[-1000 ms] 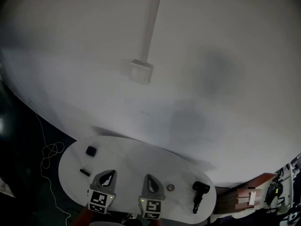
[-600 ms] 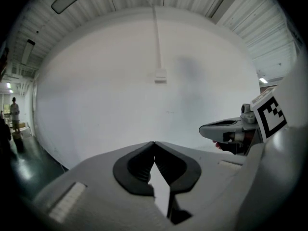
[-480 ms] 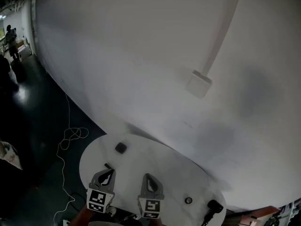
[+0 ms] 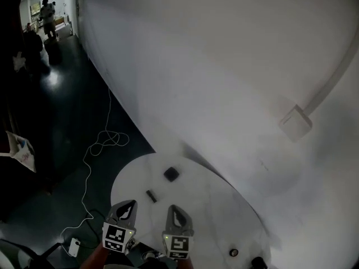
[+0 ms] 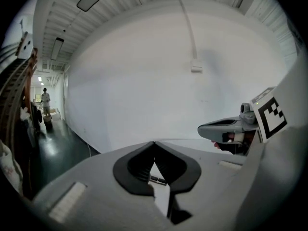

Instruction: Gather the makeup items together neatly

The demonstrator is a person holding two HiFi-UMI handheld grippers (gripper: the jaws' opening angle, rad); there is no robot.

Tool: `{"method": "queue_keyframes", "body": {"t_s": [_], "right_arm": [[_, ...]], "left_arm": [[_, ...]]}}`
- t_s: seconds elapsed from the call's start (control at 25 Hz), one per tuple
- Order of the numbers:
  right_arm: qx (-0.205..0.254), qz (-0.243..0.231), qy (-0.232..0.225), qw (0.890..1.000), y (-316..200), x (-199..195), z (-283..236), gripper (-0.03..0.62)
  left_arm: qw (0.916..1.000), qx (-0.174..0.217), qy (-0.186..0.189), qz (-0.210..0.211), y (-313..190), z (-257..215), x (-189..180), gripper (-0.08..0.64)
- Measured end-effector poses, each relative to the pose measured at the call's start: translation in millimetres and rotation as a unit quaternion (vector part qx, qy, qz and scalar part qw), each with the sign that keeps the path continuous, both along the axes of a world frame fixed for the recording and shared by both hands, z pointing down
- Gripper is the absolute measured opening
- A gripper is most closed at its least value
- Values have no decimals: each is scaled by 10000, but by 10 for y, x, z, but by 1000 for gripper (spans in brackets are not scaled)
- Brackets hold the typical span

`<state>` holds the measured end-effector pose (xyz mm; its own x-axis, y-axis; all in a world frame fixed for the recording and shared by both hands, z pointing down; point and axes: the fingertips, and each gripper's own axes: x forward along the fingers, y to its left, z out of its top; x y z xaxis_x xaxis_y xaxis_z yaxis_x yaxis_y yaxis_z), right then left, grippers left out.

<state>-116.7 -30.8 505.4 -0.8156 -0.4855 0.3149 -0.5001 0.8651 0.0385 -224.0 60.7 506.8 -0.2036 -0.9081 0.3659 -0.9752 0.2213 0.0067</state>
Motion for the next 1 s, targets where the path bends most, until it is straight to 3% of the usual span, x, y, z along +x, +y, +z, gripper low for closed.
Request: {"method": "queue_keyframes", "body": {"t_s": [0.2, 0.52, 1.0], "right_arm": [[-228, -524, 288, 9980, 47, -357, 466, 20], [-612, -1227, 869, 9867, 99, -697, 1204, 189], [-826, -1472, 1416, 9754, 38, -1010, 1948, 212]], "left_arm": [[9992, -131, 134, -359, 76, 326, -242, 11], [9952, -398, 361, -822, 235, 786, -448, 11], [9884, -665, 606, -1224, 444, 1332, -651, 11]]}}
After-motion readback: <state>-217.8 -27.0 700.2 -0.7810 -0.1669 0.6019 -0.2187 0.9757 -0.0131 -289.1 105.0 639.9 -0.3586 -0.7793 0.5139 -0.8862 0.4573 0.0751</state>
